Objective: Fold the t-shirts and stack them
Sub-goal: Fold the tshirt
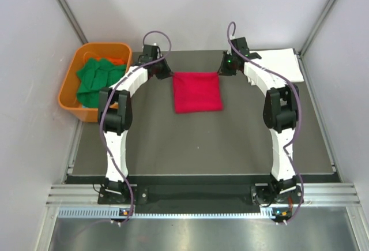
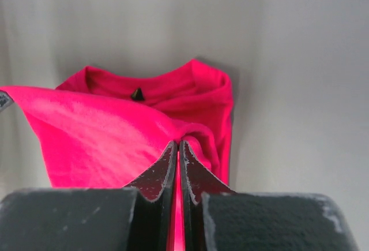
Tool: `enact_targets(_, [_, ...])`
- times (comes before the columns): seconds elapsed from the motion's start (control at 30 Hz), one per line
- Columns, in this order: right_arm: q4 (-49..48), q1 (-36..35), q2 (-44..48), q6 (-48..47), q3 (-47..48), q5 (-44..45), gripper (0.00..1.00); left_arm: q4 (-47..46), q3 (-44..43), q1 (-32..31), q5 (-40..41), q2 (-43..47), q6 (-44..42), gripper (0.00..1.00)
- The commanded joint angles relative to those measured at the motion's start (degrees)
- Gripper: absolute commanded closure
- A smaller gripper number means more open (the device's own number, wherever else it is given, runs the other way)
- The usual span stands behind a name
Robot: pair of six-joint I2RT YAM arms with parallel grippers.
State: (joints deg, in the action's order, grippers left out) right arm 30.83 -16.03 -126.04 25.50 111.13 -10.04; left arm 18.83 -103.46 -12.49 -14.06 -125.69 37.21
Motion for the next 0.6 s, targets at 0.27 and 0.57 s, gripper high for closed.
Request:
enact_targets(0.27, [-6.5, 1.6, -5.6, 2.2, 7.3, -1.4, 0.93, -7.5, -11.0, 1.4, -1.9, -7.9, -3.6, 0.72])
enact_targets(0.57, [-7.1, 2.1, -0.6, 0.9, 1.3, -1.2, 0.59, -3.1, -11.4, 1.3, -2.7, -4.0, -7.3, 0.59])
